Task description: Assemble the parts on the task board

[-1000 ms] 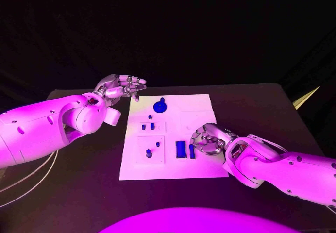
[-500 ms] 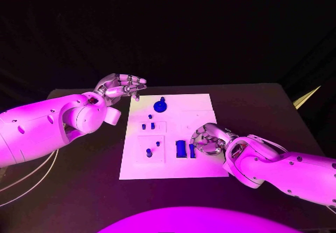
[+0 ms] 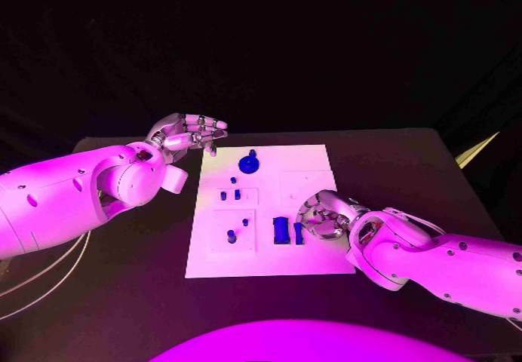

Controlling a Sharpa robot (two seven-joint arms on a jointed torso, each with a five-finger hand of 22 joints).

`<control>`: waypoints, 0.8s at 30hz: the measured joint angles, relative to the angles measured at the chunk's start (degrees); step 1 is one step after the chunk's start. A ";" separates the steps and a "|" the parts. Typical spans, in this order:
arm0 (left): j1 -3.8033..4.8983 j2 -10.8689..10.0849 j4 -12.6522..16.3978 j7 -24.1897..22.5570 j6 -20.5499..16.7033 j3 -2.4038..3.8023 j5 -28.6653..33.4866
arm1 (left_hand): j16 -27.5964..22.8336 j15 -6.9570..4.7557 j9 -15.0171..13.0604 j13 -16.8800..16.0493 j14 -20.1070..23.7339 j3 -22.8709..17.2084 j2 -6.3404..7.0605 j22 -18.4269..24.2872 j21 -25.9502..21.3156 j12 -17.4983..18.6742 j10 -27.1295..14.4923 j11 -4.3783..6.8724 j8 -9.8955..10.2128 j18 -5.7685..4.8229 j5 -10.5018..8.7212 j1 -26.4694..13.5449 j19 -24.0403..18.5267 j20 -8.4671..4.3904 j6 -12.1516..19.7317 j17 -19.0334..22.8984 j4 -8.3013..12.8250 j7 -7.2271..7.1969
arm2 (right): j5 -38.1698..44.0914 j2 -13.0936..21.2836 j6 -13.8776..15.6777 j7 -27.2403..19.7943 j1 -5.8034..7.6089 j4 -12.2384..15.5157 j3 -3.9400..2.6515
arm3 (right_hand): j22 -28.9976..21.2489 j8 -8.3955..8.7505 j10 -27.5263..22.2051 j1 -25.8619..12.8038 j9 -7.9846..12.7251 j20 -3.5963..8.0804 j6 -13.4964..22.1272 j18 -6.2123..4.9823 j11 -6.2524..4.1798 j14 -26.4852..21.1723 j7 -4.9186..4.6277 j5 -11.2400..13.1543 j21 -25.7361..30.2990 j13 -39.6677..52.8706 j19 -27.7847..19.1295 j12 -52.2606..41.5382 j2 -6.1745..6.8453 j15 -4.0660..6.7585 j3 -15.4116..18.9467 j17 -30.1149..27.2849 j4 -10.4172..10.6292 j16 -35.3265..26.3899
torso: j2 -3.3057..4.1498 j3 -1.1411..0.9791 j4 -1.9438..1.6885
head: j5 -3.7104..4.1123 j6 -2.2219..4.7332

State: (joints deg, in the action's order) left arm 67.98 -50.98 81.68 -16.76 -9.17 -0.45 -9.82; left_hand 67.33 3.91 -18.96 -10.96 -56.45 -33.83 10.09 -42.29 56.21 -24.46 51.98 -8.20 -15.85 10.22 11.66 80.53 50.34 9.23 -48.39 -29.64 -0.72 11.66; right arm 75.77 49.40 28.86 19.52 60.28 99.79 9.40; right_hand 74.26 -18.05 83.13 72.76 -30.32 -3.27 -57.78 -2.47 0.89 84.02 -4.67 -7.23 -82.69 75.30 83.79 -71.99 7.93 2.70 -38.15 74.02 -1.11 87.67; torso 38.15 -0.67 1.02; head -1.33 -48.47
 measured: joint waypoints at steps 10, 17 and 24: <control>0.00 -0.02 0.00 0.00 0.01 0.00 -0.04 | 0.00 0.00 0.00 0.00 0.00 0.00 0.00 0.00 0.00 0.00 0.02 -0.01 0.00 0.00 0.00 0.00 0.00 0.00 0.01 0.22 0.00 0.00 | 0.94 -0.09 0.22 1.02 -0.06 -0.09 0.04 | 0.00 -0.01 0.28 -0.76 0.08 0.02 -0.44 0.00 -0.29 0.00 0.18 0.00 0.00 0.00 0.00 0.00 0.75 0.01 0.92 0.00 0.49 0.00 | -0.06 0.01 -0.01 | -0.09 -0.02; 0.00 -0.02 -0.01 0.00 0.01 0.00 -0.05 | 0.00 0.00 0.01 0.00 0.00 0.00 0.00 0.00 0.00 0.00 0.03 0.02 0.00 0.00 0.00 0.00 0.00 0.00 0.49 0.22 0.00 0.10 | 1.33 0.10 1.73 0.82 -0.10 0.17 0.06 | 0.00 -0.01 0.28 -0.76 0.33 0.02 -0.76 0.00 -0.29 0.00 0.31 0.00 0.00 0.00 0.00 0.00 0.75 0.01 0.93 0.00 0.49 0.00 | -0.07 0.01 -0.01 | -0.14 0.09; 0.00 -0.02 -0.03 -0.01 0.00 0.00 -0.05 | 0.00 0.00 0.02 0.00 0.00 0.00 0.00 0.00 0.00 0.00 0.01 0.00 0.00 0.00 0.00 0.00 0.00 0.00 0.50 0.22 0.00 0.10 | 1.44 0.52 3.58 -0.13 -0.10 0.72 0.06 | 0.00 0.00 0.28 -1.66 0.39 0.02 -0.55 0.00 -0.29 0.00 -0.06 0.00 0.01 0.00 0.00 0.00 1.65 0.02 1.57 0.00 1.13 0.00 | -0.06 -0.03 0.01 | -0.18 0.23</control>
State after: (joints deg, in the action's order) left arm 67.98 -51.00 81.65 -16.77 -9.18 -0.46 -9.88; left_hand 67.33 3.91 -18.95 -10.96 -56.45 -33.83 10.09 -42.29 56.21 -24.46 51.99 -8.20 -15.85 10.23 11.66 80.53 50.34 9.23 -47.89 -29.42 -0.72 11.77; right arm 77.21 49.92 32.44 19.39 60.18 100.51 9.46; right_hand 74.26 -18.05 83.41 71.10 -29.93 -3.25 -58.33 -2.47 0.60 84.02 -4.73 -7.22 -82.68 75.30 83.79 -71.99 9.58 2.72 -36.57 74.02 0.02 87.67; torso 38.09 -0.70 1.02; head -1.51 -48.24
